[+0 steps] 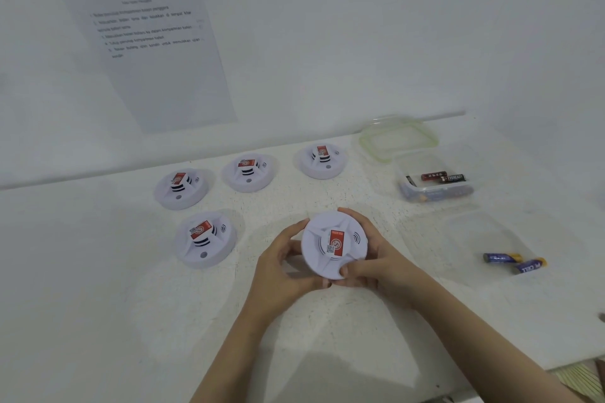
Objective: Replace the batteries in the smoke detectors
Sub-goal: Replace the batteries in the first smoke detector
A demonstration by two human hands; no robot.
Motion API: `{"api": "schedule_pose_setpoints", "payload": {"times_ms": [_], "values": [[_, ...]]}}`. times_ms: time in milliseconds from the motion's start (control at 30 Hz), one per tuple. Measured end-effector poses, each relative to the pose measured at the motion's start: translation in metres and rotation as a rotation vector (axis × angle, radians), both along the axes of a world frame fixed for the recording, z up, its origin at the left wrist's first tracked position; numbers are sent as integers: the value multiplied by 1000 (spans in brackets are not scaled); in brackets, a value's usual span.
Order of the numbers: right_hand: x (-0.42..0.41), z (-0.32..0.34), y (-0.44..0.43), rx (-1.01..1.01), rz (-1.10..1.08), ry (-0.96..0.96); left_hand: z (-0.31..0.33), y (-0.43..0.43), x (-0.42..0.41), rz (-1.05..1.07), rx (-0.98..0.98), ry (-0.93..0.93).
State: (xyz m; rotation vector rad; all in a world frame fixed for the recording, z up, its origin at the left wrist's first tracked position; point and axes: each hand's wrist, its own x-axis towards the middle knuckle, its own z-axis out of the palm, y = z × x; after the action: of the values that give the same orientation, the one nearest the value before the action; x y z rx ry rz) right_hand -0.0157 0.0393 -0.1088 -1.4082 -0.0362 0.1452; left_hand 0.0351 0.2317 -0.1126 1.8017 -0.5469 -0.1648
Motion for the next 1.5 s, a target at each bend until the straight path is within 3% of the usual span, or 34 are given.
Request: {"api": "schedule_pose_setpoints", "payload": {"times_ms": [367,1133,1500], "values": [[0,4,1,210,0,100,-3,1,1,-6,3,29],[-5,3,2,325,-68,96,-1,1,-2,9,3,-2],[-10,3,5,152,-150,31,-1,-1,-5,38,2,-32]]}}
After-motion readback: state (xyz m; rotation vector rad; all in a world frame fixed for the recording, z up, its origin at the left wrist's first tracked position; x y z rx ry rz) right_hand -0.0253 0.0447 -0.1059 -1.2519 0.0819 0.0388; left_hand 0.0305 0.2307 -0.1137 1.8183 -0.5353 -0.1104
